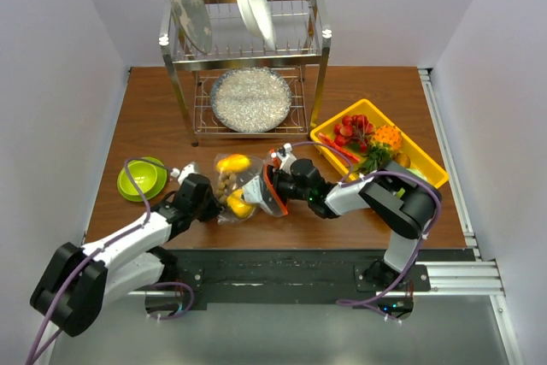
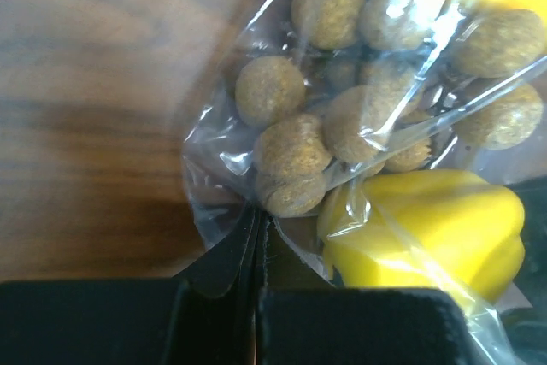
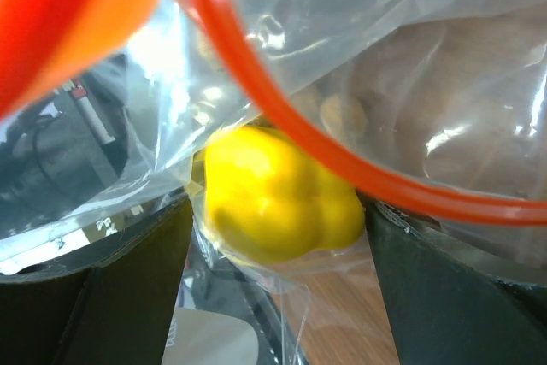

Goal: Open the zip-top bag and remove the fake food

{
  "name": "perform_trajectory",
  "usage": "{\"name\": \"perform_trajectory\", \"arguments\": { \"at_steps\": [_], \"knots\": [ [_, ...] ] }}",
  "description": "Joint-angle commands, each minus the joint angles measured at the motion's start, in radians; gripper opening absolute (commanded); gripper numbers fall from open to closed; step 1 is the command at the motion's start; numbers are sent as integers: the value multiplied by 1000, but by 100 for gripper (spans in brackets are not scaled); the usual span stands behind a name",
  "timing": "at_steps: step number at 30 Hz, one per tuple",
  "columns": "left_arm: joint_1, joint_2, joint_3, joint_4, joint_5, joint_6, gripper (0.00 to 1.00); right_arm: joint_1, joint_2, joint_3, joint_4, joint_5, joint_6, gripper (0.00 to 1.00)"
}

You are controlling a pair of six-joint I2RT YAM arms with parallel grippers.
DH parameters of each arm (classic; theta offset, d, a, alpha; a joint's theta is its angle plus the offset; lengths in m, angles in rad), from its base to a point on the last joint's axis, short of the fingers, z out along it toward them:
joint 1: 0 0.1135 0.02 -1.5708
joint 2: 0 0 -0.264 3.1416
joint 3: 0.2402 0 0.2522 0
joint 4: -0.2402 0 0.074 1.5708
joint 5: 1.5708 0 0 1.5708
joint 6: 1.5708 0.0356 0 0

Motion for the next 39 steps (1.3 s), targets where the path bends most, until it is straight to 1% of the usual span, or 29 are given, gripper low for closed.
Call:
{"name": "perform_trajectory", "arguments": {
  "at_steps": [1, 3, 6, 8, 10, 11, 12, 15, 18, 19, 24, 25, 28, 30, 32, 36, 39],
  "knots": [
    [-2, 66, 9, 81, -10, 62, 0, 5, -10, 56, -83, -9, -76, 86],
    [-4, 95, 9, 92, -18, 84, 0, 7, 2, 70, -102, -8, -89, 86],
    [-2, 135, 10, 103, -22, 104, 0, 5, 40, 88, -64, -38, -71, 86],
    [-4, 158, 10, 104, -24, 105, 0, 5, 65, 108, -41, -64, -60, 84],
    [-2, 165, 13, 104, -28, 107, 0, 5, 68, 109, -24, -66, -45, 81],
    [-2, 163, 16, 94, -38, 105, 0, 5, 56, 106, -30, -58, -45, 78],
    [-2, 160, 19, 86, -44, 104, 0, 5, 44, 103, -37, -51, -50, 69],
    [-2, 139, 33, 46, -82, 99, 0, 4, -15, 76, -70, -6, -62, 56],
    [-1, 123, 44, 12, -114, 91, 0, 4, -87, 54, -131, 52, -91, 50],
    [1, 125, 46, 5, -119, 88, 0, 4, -107, 53, -151, 66, -100, 49],
    [19, 119, 32, -6, -123, 70, 0, 4, -196, 48, -290, 146, -148, 41],
    [21, 116, 27, -6, -122, 68, 0, 4, -228, 44, -309, 182, -152, 40],
    [22, 111, 26, -15, -133, 65, 0, -1, -285, 33, -355, 215, -165, 39],
    [24, 103, 26, -23, -139, 64, 0, 1, -306, 40, -427, 264, -174, 38],
    [25, 93, 26, -28, -139, 65, 0, -4, -322, 54, -468, 270, -189, 38],
    [25, 73, 42, -21, -102, 104, 0, -5, -294, 51, -447, 224, -192, 41],
    [25, 25, 68, -18, -55, 148, 0, -4, -262, 24, -378, 180, -153, 43]
  ]
}}
